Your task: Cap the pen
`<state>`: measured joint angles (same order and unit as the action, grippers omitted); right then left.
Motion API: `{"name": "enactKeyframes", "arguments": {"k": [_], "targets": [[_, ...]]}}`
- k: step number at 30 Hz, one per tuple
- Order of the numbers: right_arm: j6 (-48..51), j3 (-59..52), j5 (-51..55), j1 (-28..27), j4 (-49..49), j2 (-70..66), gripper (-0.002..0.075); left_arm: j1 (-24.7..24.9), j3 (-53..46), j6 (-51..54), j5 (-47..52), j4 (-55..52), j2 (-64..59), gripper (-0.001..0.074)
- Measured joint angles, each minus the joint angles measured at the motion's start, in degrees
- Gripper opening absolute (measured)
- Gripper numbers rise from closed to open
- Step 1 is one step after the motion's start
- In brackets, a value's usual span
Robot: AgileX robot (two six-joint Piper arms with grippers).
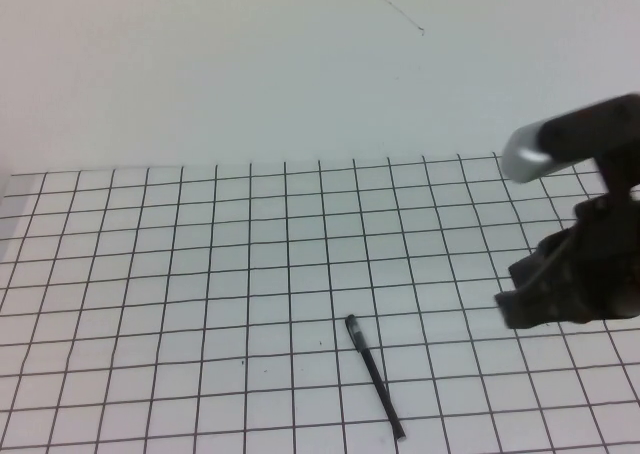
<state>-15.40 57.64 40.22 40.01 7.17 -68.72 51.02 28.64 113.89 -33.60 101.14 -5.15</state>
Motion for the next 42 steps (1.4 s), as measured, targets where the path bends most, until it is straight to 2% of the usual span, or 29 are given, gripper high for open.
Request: {"name": "enactKeyframes", "arguments": {"k": [9,12,16,20,21,23,24,28,32,37,39,42], "targets": [[-0.14,0.00,0.67,0.00,3.99,9.10,0.0003,0.00,-3.43,-0.29,1.84,-0.13,4.81,0.0000],[-0.14,-0.03,0.33,0.00,4.02,11.27,0.0001,-1.59,-5.18,-2.15,4.48,-0.13,5.85,0.0000],[-0.14,-0.03,-0.16,0.00,4.52,12.94,0.0001,-8.90,-8.12,-8.11,10.05,-0.23,5.85,0.0000],[-0.26,-0.03,-0.17,0.00,4.63,13.39,0.0001,-20.82,-9.99,-11.41,14.29,-0.34,5.85,-0.0001],[-0.72,-0.03,-0.18,0.00,4.63,13.39,0.0001,-26.40,-10.60,-13.15,15.12,3.72,5.48,-0.0001],[-1.19,-0.03,-0.27,0.00,4.75,13.39,0.0001,-31.70,-10.69,-18.43,19.44,3.72,5.48,-0.0001],[-1.19,-0.03,-0.30,0.00,4.75,13.39,0.0001,-31.70,-10.63,-17.93,18.06,-0.45,5.85,0.0000],[-1.28,-0.03,-0.40,0.00,4.65,13.39,0.0001,-38.94,-10.63,-18.24,21.40,-0.55,5.85,0.0000],[0.31,-0.03,0.19,0.00,5.20,13.39,0.0001,-42.85,-10.63,-18.24,23.04,-0.55,5.85,0.0000],[3.08,-0.47,2.11,-0.10,10.34,13.61,0.0001,-43.56,-13.15,-20.73,26.36,-1.64,5.85,0.0000],[3.08,-2.48,1.99,-1.96,11.82,15.59,0.0001,-43.56,-14.69,-26.28,27.81,-6.85,5.85,-0.0001],[2.97,-7.63,-0.09,-8.06,11.81,19.44,0.0001,-43.56,-16.47,-38.20,32.04,-19.97,5.85,0.0000]]}}
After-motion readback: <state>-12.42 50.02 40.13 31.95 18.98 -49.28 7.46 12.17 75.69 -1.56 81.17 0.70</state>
